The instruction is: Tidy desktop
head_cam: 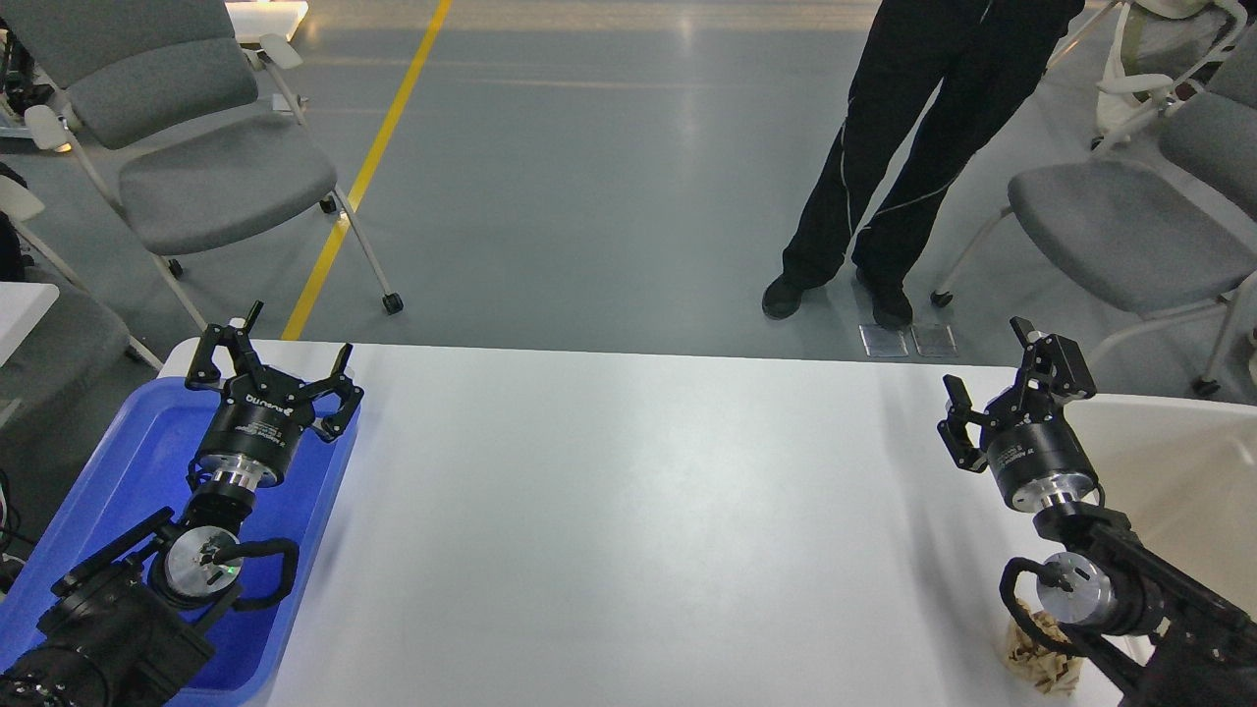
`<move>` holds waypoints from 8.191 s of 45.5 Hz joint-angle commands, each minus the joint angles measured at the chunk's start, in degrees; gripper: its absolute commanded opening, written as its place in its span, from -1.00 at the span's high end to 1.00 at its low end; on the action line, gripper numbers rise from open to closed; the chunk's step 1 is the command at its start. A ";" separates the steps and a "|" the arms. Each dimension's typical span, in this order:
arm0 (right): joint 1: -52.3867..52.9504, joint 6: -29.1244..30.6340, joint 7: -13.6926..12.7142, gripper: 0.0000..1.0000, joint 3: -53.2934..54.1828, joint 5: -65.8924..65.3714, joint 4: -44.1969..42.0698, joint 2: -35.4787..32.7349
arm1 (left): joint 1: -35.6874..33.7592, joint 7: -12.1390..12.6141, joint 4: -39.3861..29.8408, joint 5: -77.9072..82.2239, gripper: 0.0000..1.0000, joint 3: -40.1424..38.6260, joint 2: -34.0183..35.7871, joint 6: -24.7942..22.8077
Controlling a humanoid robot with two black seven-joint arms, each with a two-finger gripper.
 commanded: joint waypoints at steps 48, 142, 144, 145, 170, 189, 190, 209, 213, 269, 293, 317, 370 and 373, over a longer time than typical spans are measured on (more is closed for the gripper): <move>12.63 -3.46 -16.32 -1.00 -31.05 -51.03 34.77 -48.51 | 0.00 0.02 0.00 0.06 -1.00 0.09 0.00 -0.26; 7.98 -13.57 -24.33 -1.00 -53.47 -73.45 10.42 -27.60 | 0.00 0.02 0.00 0.06 -1.00 0.09 0.00 -0.26; 7.98 -13.57 -24.33 -1.00 -53.47 -73.45 10.34 -27.59 | 0.00 0.02 0.00 0.06 -1.00 0.00 0.00 -0.26; 7.98 -13.57 -24.33 -1.00 -53.47 -73.45 10.34 -27.51 | 0.00 0.02 0.00 0.06 -1.00 0.00 0.00 -0.26; 7.80 -15.15 -24.07 -0.42 -53.82 -73.98 7.08 -22.76 | 0.00 0.02 0.00 0.06 -1.00 0.00 0.00 -0.26; 8.94 -14.62 -24.33 1.00 -56.63 -73.54 7.26 -24.17 | 0.00 0.02 0.00 0.06 -1.00 0.00 0.00 -0.26; 9.12 -14.62 -24.33 1.00 -56.63 -73.54 7.26 -24.17 | 0.00 0.02 0.00 0.06 -1.00 0.00 0.00 -0.26; 16.32 -11.02 -23.63 1.00 -57.25 -72.92 21.14 -37.17 | 0.00 0.02 0.00 0.06 -1.00 0.00 0.00 -0.26; 18.52 -9.62 -23.72 1.00 -57.34 -72.92 23.60 -39.98 | 0.00 0.02 0.00 0.06 -1.00 0.09 0.00 -0.26; 46.38 14.12 -17.48 1.00 -51.80 -67.65 33.27 -63.72 | 0.09 0.02 0.00 0.06 -1.00 0.09 0.00 -0.35; 46.83 13.77 -17.65 1.00 -52.50 -60.81 28.62 -63.63 | 0.09 0.02 0.00 0.06 -1.00 0.09 0.09 -0.35; 36.46 5.33 -17.22 1.00 -54.44 -32.16 14.74 -57.75 | 0.09 0.02 0.00 0.06 -1.00 0.09 0.00 -0.35; 5.78 9.46 -14.58 1.00 -35.72 17.25 -36.50 -15.65 | 0.09 0.02 0.00 0.06 -1.00 0.09 0.00 -0.26; 5.60 10.16 -14.75 1.00 -35.36 17.17 -40.36 -12.75 | 0.00 0.02 0.00 0.06 -1.00 0.09 0.00 -0.26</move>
